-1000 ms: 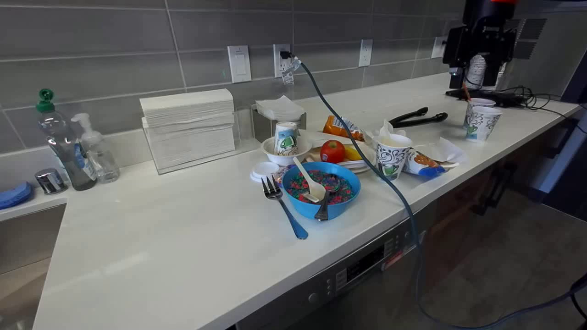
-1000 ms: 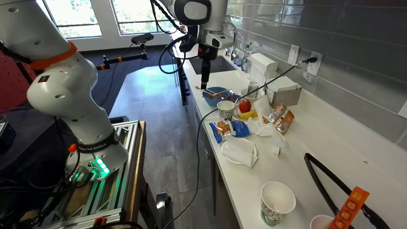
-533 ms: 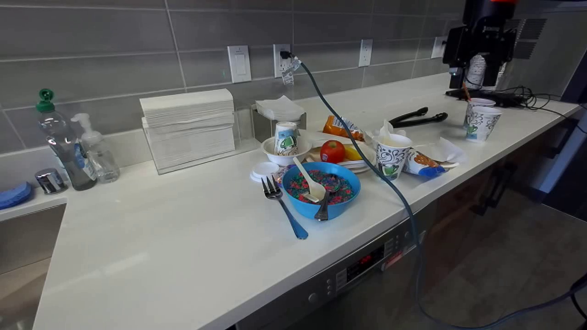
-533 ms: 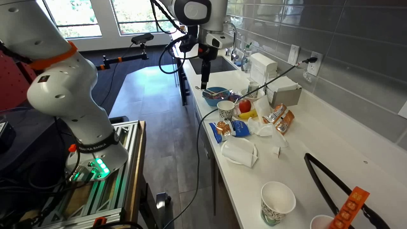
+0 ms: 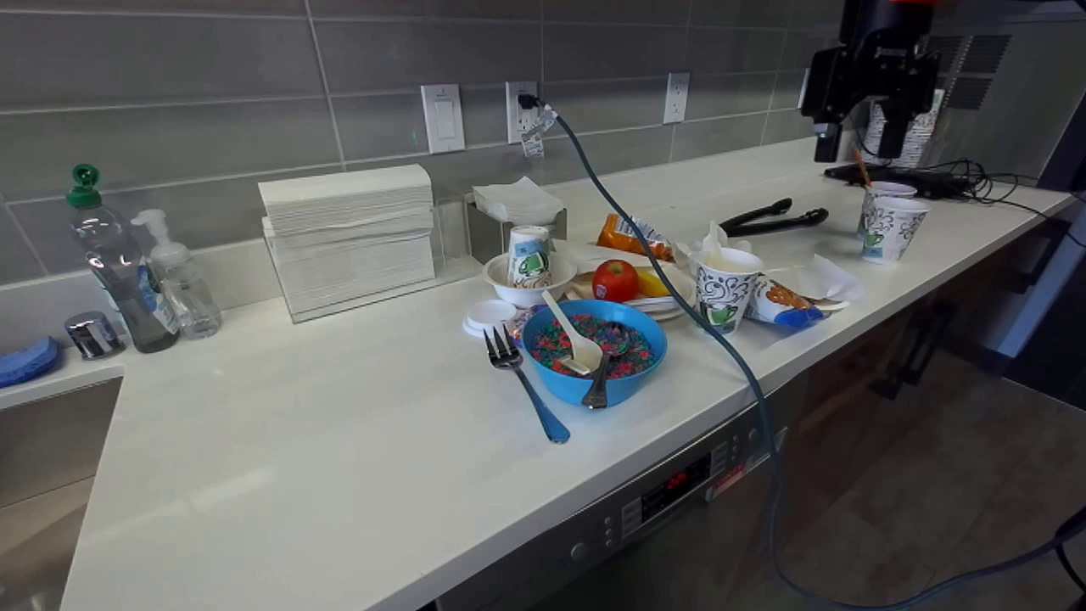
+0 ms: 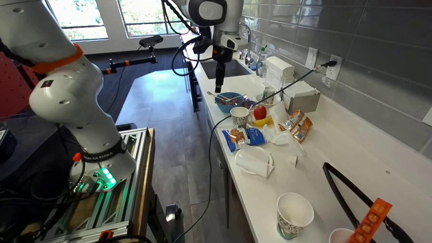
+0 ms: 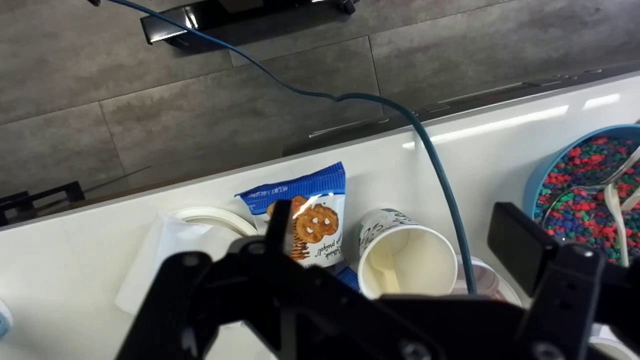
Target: Place some cereal from the blue bowl into the white bowl.
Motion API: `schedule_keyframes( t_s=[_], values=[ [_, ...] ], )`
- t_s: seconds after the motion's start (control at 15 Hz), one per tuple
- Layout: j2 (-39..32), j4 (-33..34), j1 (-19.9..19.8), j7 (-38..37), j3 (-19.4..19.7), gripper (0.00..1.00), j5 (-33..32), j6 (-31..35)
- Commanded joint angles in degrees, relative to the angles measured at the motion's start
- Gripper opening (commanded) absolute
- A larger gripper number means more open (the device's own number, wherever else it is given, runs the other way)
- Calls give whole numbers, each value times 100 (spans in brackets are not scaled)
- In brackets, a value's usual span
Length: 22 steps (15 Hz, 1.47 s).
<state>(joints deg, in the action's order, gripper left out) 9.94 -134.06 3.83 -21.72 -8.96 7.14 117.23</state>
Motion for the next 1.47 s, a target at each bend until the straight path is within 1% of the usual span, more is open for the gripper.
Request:
schedule_keyframes(
  t_s=[0.0,0.07,0.27,0.4,0.47,0.53,0.6,0.73,1.0,1.07,1.27,1.4],
  values=[
    [-838,876,172,-1029,-224,100,-125,-285],
    [-1057,1123,234,-1406,-287,100,-213,-300],
    [-1649,1778,500,-2697,-368,100,-785,-444],
    [-1998,2169,783,-3532,-351,100,-1447,-529],
    [-2171,2387,978,-3781,-375,100,-1775,-635],
    [-2305,2533,1148,-3714,-386,100,-2191,-713],
    [-1906,2057,965,-3358,-281,100,-1623,-406],
    [-2030,2157,1085,-3427,-278,100,-1691,-416],
    [-1986,2154,1039,-3398,-209,100,-1695,-417],
    [-2106,2275,1079,-3302,-243,100,-1715,-252],
    [-2702,2918,1306,-3251,-303,100,-1963,-247],
    [-3094,3310,1471,-3155,-328,100,-1903,-141]
  ],
)
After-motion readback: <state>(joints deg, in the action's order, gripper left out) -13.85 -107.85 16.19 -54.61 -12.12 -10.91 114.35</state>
